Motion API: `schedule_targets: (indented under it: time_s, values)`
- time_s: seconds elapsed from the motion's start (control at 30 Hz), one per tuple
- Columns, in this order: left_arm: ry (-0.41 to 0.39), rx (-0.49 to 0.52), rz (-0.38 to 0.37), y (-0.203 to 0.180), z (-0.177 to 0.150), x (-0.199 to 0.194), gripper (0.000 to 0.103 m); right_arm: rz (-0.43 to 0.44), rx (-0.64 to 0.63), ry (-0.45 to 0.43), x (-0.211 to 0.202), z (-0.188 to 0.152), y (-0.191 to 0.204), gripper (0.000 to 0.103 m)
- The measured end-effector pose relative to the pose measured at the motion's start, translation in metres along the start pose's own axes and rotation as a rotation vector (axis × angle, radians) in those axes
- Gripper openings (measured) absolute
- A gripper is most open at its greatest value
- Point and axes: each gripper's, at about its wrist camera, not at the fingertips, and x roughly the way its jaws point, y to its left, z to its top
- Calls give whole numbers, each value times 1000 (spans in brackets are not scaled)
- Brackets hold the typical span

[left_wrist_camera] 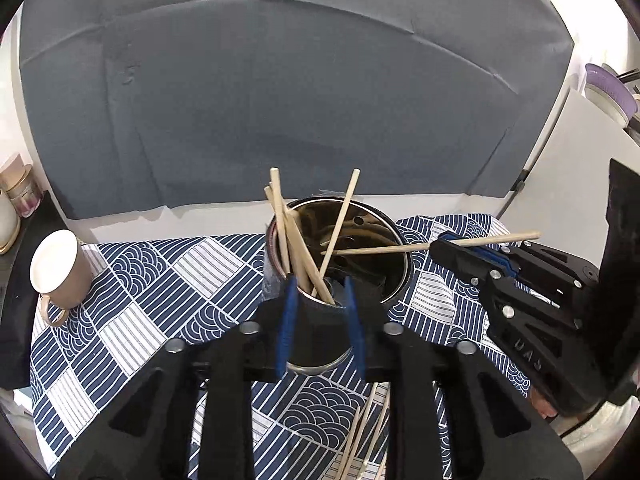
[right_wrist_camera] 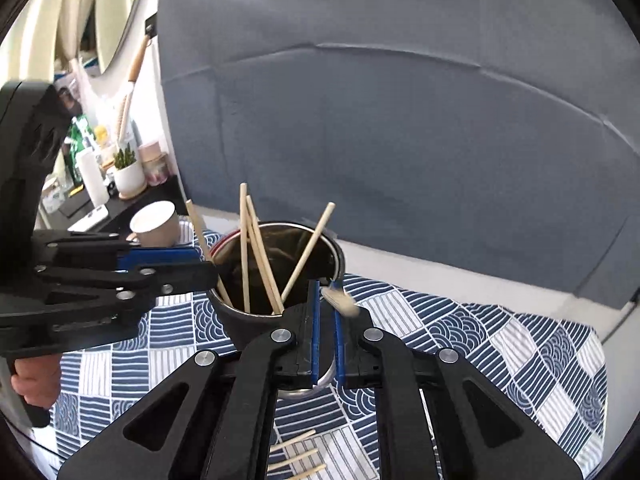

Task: Organize utensils
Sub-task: 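Lower both chopsticks into the black cup and open both tools, then withdraw both open tools from the cup toward the loose chopsticks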

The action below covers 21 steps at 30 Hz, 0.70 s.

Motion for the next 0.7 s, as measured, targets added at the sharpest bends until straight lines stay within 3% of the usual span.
schedule_targets:
  time_s: [0.13,0.2,0.27,0.5,0.53,0.7]
  values:
    - [0,-31,-4,6,-2,-9,41,-8,35,-5,-7,-1,-9,47]
    - [-5,-40,-1,8,-3,-14,51,-5,58,-16,-14,0,-13,53]
    - [-5,-45,8,10,-5,-20,56,-14,75,-17,-19,1,-17,66]
    - [22,-53,32,17,-27,-30,75,-38,89,-4,-38,-7,-21,81]
    - [33,-55,32,19,-31,-29,76,-49,92,3,-40,-10,-21,85]
    - [125,-34,37,27,-58,-16,87,-95,116,79,-41,-31,-22,89]
